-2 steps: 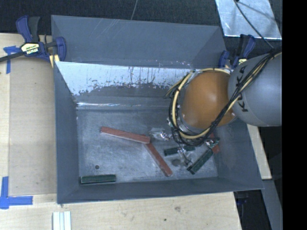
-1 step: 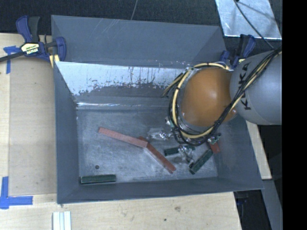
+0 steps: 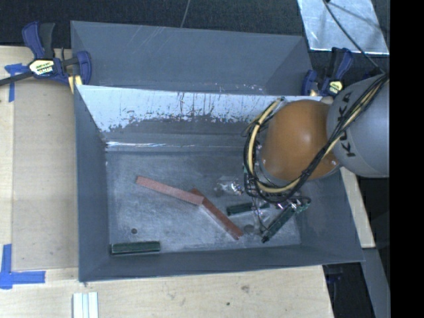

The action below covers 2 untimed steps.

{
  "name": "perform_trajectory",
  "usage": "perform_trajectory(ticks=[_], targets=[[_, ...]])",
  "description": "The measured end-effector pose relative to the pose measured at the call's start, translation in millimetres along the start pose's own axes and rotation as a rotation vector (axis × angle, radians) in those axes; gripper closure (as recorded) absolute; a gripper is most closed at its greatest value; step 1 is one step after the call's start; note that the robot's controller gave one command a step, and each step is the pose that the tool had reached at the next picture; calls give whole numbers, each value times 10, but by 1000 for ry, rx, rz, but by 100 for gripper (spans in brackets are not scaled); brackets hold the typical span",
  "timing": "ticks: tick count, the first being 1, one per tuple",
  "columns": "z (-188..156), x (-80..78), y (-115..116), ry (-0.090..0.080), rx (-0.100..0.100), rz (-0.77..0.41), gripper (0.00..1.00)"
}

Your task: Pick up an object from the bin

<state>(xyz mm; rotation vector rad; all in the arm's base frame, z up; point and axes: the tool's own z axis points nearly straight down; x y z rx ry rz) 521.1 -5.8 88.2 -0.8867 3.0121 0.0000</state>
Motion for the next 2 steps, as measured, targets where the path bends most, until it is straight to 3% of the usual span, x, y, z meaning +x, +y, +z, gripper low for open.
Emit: perform_trajectory(ticks=[1, 2], targets=[[27, 209, -214, 1, 0, 88, 100], [27, 208, -213, 1, 0, 87, 100]])
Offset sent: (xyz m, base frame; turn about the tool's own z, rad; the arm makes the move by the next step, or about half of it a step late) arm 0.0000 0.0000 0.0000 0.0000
